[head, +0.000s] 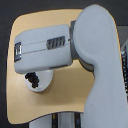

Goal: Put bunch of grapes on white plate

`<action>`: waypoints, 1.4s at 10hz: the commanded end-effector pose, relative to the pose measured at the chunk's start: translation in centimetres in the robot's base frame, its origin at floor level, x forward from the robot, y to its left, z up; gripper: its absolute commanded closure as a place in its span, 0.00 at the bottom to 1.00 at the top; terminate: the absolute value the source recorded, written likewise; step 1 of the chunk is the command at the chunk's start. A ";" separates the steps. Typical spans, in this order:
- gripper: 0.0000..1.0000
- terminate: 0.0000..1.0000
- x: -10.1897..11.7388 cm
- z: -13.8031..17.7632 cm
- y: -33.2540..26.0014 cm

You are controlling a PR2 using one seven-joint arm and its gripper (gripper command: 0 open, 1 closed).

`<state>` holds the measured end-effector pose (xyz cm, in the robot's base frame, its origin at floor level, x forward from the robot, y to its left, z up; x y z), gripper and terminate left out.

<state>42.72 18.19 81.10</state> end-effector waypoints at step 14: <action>1.00 0.00 -0.9 -8.3 -1.2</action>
<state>42.37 17.19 73.59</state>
